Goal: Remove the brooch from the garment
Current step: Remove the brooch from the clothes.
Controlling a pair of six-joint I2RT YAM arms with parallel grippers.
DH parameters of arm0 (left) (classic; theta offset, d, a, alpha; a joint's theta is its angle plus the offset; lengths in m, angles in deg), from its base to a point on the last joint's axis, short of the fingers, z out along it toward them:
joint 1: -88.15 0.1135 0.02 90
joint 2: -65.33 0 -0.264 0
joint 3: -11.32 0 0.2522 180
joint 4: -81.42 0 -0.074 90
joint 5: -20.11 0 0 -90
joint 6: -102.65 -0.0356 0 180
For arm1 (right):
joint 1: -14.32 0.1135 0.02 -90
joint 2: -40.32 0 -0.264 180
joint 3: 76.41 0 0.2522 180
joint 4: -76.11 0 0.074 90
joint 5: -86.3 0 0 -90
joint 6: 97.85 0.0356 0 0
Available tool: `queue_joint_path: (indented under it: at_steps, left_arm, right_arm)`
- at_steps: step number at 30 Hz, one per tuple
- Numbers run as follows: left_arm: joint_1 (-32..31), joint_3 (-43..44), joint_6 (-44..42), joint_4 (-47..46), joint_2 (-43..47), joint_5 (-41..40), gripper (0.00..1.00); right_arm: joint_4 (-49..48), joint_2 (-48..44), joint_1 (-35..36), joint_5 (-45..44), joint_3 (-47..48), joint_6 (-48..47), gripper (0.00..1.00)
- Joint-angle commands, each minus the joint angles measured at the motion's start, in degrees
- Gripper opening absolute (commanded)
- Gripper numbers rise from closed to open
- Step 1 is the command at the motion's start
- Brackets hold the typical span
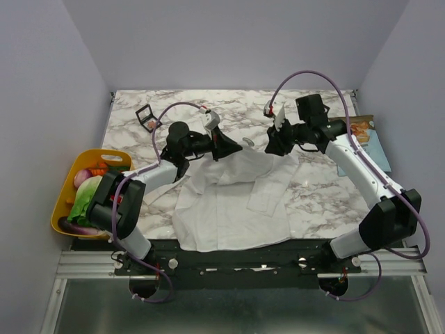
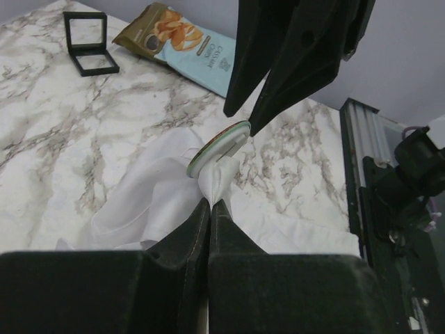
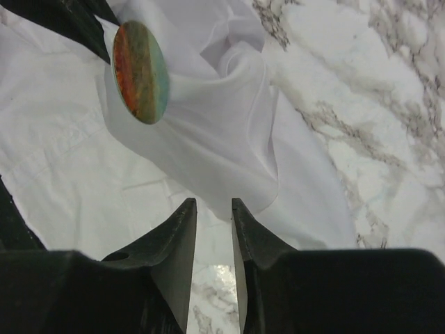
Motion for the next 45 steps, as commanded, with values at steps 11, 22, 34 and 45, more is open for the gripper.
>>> queue_joint_path:
  at_steps: [11, 22, 34, 45]
  left_arm:
    - [0.8, -1.0, 20.3, -23.9, -5.2, 6.0, 0.06]
    - [0.8, 0.9, 17.4, -16.9, -6.6, 2.6, 0.06]
    - [0.8, 0.6, 22.5, -22.8, -8.1, 3.6, 0.07]
    - [0.8, 0.3, 24.0, -25.0, -8.3, 4.0, 0.07]
  right_arm:
    - [-29.3, -11.0, 0.2, 14.0, -15.4, 2.1, 0.4]
    - [-36.3, -16.2, 0.3, 10.6, -20.8, 3.4, 0.47]
    - [-40.8, -13.4, 2.5, 6.8, -22.3, 5.7, 0.49]
    - [-42.6, -11.1, 3.9, 2.4, -22.1, 7.2, 0.46]
